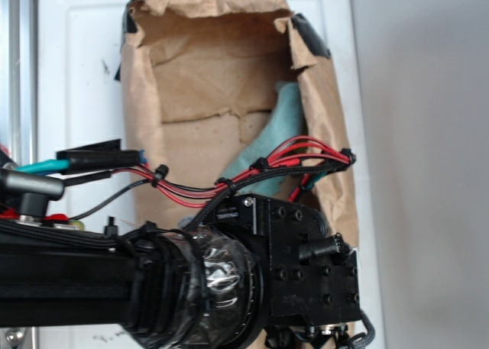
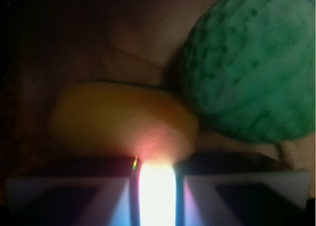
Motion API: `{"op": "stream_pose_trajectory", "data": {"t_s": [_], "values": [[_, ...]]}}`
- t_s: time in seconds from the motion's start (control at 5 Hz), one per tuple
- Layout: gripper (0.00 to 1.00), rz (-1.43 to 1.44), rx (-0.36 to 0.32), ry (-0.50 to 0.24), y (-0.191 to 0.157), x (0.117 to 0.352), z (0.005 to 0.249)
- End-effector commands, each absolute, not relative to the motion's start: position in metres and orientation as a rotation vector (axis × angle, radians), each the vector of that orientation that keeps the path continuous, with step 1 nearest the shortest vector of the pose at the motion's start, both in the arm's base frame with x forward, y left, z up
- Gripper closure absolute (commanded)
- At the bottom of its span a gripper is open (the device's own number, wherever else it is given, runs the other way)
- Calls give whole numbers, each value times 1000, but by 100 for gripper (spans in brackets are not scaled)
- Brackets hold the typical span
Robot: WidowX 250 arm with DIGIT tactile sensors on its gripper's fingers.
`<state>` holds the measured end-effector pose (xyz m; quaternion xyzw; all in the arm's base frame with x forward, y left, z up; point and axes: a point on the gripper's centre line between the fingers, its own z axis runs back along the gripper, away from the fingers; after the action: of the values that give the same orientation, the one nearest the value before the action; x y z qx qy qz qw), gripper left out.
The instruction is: Grab the green sponge.
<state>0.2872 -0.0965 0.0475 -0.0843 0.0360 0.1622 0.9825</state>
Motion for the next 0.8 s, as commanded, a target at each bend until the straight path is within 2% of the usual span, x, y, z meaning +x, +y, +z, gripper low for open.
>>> {"op": "stream_pose_trajectory", "data": {"t_s": [0.0,0.2,0.6], "values": [[100,379,-221,-71,-48,278,126],[100,405,-234,-64,-30,271,157],[100,469,-85,-174,14,257,211]]}}
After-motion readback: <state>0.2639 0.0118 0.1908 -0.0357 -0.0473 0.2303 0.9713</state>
